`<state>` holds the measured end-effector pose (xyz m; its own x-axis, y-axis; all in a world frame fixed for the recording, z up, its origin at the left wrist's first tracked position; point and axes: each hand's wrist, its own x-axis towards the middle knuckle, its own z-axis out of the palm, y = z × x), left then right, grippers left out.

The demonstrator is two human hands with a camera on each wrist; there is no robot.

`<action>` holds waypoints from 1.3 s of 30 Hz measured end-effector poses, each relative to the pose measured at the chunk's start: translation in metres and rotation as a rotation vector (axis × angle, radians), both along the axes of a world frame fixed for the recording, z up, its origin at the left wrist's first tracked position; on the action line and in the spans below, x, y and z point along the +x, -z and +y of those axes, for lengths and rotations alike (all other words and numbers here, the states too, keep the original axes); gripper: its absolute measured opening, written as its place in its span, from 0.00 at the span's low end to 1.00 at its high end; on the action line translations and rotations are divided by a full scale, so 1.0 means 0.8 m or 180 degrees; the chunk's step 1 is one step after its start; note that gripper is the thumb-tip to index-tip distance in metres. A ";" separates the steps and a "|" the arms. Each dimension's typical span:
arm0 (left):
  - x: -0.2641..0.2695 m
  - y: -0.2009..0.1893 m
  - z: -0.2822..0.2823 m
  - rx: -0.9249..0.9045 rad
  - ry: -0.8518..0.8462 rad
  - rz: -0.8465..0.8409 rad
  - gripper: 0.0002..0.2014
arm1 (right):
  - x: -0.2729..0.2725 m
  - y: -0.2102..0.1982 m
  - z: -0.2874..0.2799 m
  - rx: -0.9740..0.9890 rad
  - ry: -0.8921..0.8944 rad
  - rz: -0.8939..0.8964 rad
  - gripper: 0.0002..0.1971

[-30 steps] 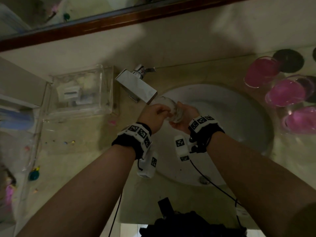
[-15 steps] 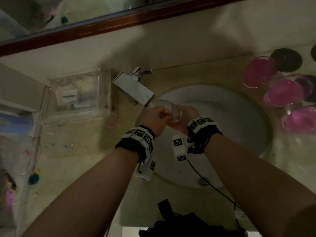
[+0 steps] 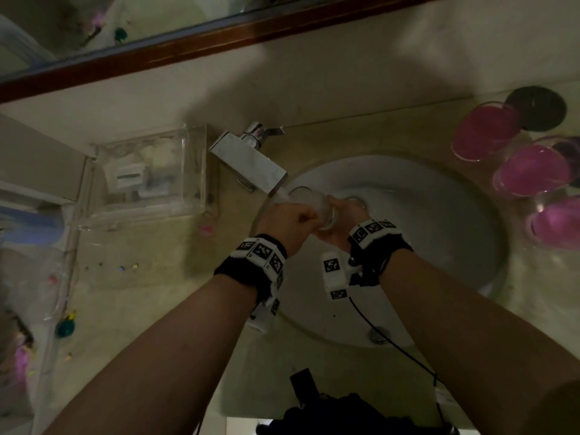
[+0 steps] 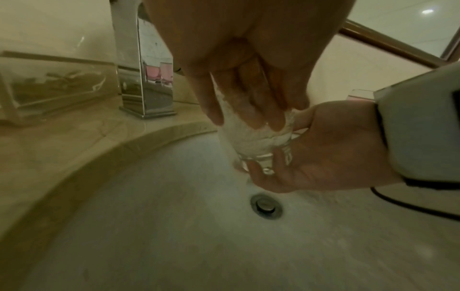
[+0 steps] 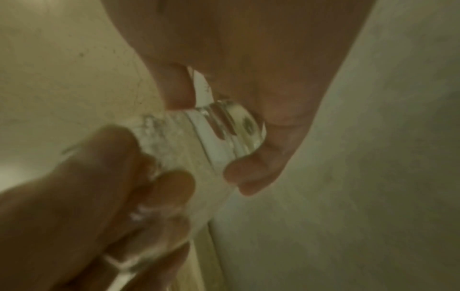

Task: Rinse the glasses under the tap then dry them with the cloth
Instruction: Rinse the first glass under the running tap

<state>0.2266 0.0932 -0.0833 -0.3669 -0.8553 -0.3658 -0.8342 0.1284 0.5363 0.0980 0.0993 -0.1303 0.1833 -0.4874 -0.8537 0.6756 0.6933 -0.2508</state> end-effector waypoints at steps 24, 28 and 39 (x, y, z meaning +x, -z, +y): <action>-0.006 -0.004 -0.001 0.1035 -0.1514 0.0827 0.24 | -0.005 0.020 0.010 -0.0245 -0.0234 0.0001 0.20; -0.008 -0.010 -0.004 0.1207 -0.1745 0.1015 0.20 | 0.001 0.012 0.002 -0.0151 -0.0127 0.0102 0.20; 0.000 -0.010 -0.008 0.2008 -0.2704 0.1858 0.11 | 0.003 0.000 -0.005 -0.0355 -0.0367 0.0674 0.21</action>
